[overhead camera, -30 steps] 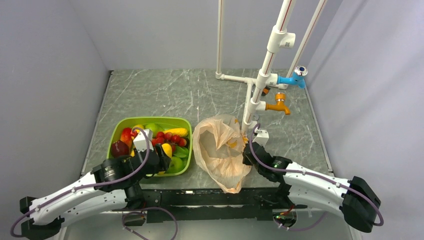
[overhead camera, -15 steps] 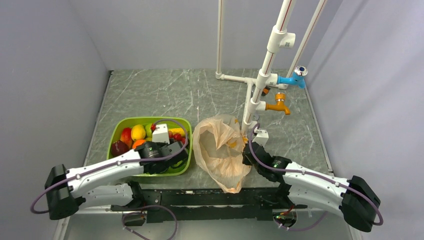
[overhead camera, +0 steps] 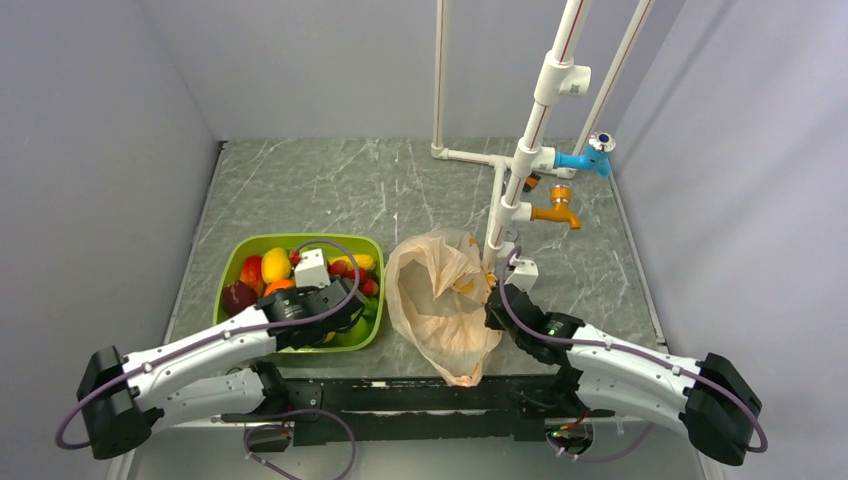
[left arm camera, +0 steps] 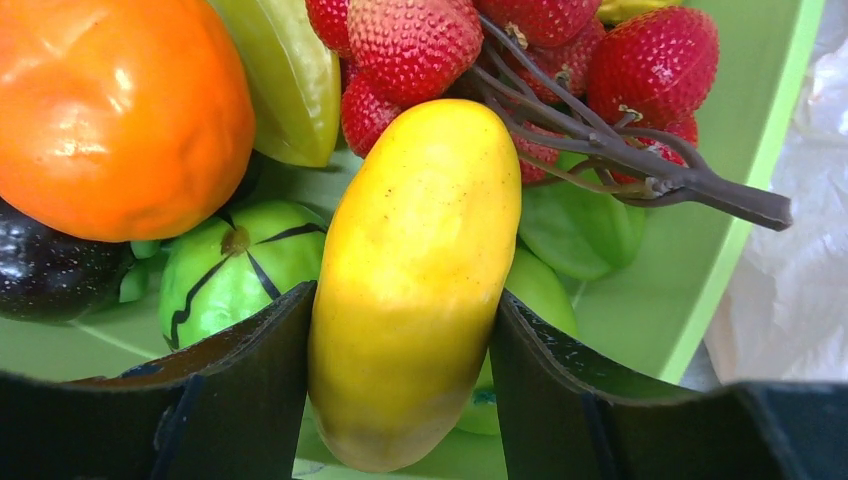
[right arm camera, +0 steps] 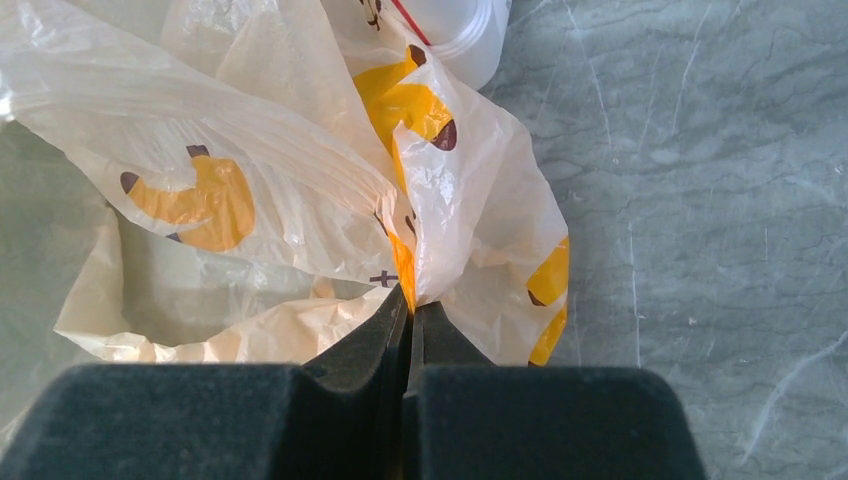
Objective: Take the fake fruits out of the plastic bag
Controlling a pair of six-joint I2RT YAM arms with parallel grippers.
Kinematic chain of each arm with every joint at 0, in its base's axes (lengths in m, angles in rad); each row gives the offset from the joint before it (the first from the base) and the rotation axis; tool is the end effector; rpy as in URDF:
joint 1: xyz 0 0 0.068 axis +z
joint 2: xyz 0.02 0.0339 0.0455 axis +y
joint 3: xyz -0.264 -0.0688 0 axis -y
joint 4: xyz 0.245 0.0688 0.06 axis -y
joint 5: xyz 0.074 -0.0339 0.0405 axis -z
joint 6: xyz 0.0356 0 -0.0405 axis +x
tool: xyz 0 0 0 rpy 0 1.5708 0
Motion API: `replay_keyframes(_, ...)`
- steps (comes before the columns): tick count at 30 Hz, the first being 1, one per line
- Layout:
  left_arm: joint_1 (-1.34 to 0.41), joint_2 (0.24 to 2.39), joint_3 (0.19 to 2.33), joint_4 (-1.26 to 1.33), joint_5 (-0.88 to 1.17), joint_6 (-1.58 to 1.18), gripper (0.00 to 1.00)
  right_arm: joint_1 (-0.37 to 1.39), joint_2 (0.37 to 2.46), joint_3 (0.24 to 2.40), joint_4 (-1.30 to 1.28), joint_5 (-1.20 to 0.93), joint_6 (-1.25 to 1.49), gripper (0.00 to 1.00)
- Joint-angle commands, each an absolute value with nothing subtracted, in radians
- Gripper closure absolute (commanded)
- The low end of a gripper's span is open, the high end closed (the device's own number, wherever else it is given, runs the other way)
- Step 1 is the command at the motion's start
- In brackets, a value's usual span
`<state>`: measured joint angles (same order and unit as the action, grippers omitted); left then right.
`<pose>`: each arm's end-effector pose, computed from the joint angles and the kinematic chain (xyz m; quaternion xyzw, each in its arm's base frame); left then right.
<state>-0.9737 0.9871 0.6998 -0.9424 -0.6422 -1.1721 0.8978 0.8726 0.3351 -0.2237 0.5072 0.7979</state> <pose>0.1080 -0.1210 0.2253 -0.1459 0.9252 0.0070 0.3502 0.1180 0.1203 0.1693 0.0543 0.8936 0.1333 0.4252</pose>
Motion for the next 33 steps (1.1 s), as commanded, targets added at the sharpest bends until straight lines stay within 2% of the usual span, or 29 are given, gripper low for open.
replay_keyframes(1,-0.971,0.910,0.666,-0.936,-0.578,-1.190,0.40,0.895,0.915,0.367,-0.188,0.511,0.806,1.00)
replay_keyframes(2,-0.971,0.894,0.668,-0.943,-0.573,-1.187,0.31,0.895,0.925,0.370,-0.186,0.505,0.805,1.00)
replay_keyframes(4,-0.971,0.867,0.678,-0.946,-0.567,-1.167,0.21,0.894,0.937,0.376,-0.188,0.498,0.805,1.00)
replay_keyframes(7,-0.971,0.841,0.695,-0.953,-0.563,-1.144,0.10,0.894,0.937,0.379,-0.191,0.494,0.805,1.00)
replay_keyframes(9,-0.971,0.835,0.703,-0.961,-0.561,-1.137,0.07,0.893,0.924,0.377,-0.193,0.494,0.803,1.00)
replay_keyframes(16,-0.971,0.765,0.724,-0.949,-0.504,-1.103,0.06,0.894,0.884,0.379,-0.199,0.485,0.776,1.00)
replay_keyframes(24,-0.971,0.570,0.667,-0.689,-0.315,-0.965,0.08,0.894,0.850,0.408,-0.184,0.437,0.672,0.92)
replay_keyframes(26,-0.971,0.550,0.652,-0.635,-0.267,-0.945,0.08,0.894,0.838,0.412,-0.179,0.435,0.649,0.88)
replay_keyframes(28,-0.972,0.548,0.637,-0.586,-0.221,-0.928,0.08,0.893,0.823,0.415,-0.174,0.434,0.630,0.78)
replay_keyframes(30,-0.971,0.566,0.636,-0.552,-0.187,-0.913,0.08,0.893,0.813,0.420,-0.176,0.439,0.616,0.75)
replay_keyframes(33,-0.974,0.611,0.680,-0.614,-0.232,-0.945,0.10,0.894,0.806,0.425,-0.180,0.443,0.603,0.65)
